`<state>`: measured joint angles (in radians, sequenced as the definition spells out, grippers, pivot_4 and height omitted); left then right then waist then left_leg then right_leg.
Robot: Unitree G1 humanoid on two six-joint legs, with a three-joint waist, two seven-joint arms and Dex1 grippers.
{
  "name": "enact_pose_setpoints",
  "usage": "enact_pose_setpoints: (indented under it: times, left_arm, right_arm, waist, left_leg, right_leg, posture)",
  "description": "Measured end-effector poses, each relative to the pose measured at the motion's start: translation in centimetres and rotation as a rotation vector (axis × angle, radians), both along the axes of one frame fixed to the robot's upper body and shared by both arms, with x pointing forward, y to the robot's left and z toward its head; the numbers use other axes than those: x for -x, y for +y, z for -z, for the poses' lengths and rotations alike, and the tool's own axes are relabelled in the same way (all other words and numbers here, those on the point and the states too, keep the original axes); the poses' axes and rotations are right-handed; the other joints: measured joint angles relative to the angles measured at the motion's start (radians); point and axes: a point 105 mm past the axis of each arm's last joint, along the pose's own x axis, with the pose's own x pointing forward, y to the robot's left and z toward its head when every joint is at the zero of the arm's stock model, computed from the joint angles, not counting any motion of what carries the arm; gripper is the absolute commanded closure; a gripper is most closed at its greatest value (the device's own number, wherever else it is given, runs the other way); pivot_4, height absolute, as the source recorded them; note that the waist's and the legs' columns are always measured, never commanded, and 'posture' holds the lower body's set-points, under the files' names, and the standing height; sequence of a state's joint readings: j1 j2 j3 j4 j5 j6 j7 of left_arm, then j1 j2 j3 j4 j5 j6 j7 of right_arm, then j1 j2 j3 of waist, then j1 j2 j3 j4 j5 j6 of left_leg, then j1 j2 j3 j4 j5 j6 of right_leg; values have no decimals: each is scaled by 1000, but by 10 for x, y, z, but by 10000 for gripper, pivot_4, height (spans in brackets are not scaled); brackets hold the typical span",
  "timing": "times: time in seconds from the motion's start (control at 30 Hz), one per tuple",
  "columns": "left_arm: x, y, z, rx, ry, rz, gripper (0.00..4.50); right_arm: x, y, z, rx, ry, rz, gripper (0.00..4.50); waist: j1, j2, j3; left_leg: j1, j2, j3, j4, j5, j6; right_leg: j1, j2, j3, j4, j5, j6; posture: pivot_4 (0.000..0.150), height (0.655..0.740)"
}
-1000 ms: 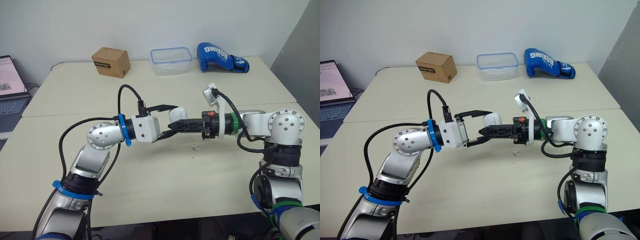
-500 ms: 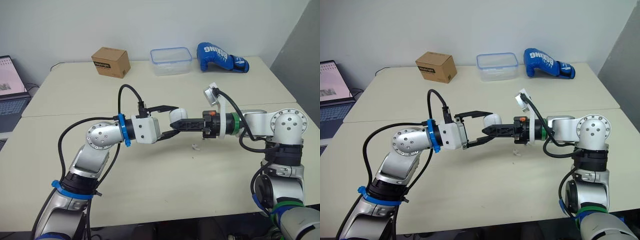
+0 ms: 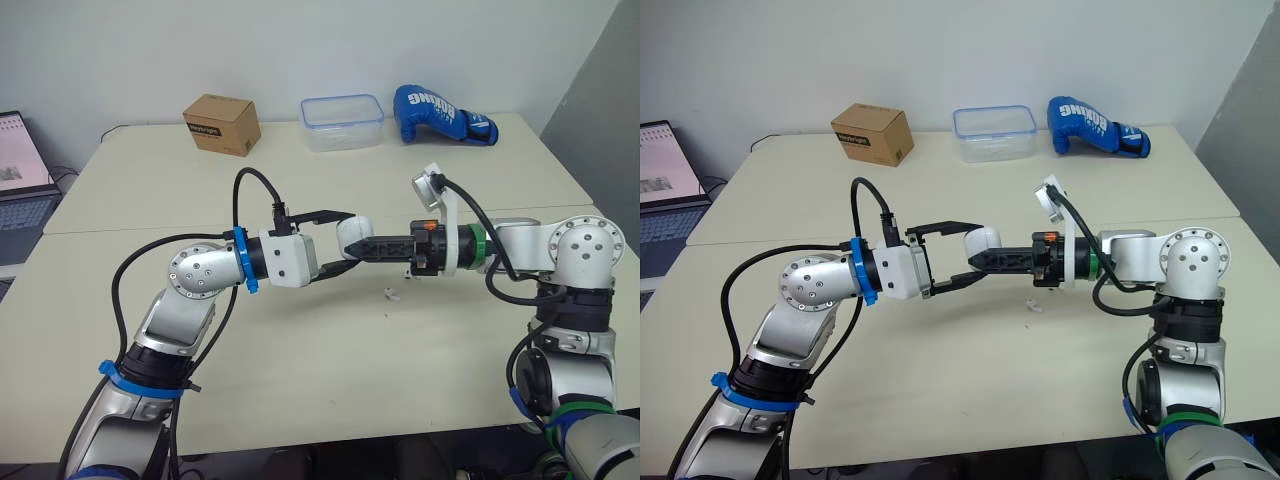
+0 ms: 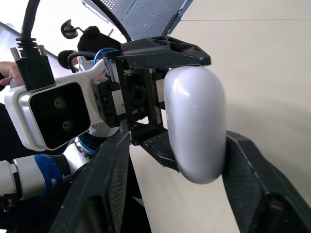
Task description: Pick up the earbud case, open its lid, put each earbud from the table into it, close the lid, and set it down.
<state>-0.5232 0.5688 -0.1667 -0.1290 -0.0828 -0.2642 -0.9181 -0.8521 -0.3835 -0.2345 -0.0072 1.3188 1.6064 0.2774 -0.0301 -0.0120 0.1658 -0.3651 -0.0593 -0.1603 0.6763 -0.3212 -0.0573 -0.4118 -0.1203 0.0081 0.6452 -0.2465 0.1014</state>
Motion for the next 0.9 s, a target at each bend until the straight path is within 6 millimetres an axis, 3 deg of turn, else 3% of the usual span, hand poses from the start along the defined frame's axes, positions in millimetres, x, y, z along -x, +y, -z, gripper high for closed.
enact_pose_setpoints:
  times: [0.1, 0.5, 0.67, 0.77, 0.9]
  left_arm:
    - [1, 0, -1, 3, -2, 3, 17440]
    - [1, 0, 1, 13, 21, -4, 17440]
    - [-2, 2, 6, 24, 121, -22, 1329]
    - [0, 3, 8, 25, 181, -22, 328]
    - [16, 13, 18, -24, 412, 5, 328]
  right_arm:
    - [-1, -2, 1, 6, 3, 10, 36495]
    - [-2, -1, 1, 14, 4, 11, 37183]
    - [3, 3, 0, 1, 5, -23, 37183]
    - [4, 4, 0, 0, 6, -32, 37183]
    - [3, 1, 1, 18, 0, -23, 37183]
  waist:
    - [0, 0, 0]
    - [0, 0, 0]
    - [-1, 0, 0]
    - [-2, 0, 0]
    - [-5, 1, 1]
  left_leg:
    - [0, 0, 0, 0, 0, 0]
    - [0, 0, 0, 0, 0, 0]
    - [0, 0, 0, 0, 0, 0]
    - [0, 0, 0, 0, 0, 0]
    - [0, 1, 0, 0, -1, 1]
  right_leg:
    - [0, 0, 0, 0, 0, 0]
    - [0, 0, 0, 0, 0, 0]
    - [0, 0, 0, 0, 0, 0]
    - [0, 0, 0, 0, 0, 0]
    - [-1, 1, 1, 1, 0, 0]
  posture:
    - [1500, 7307]
    - [1500, 7307]
    - [1500, 7307]
    - [1500, 7307]
    - [1500, 7307]
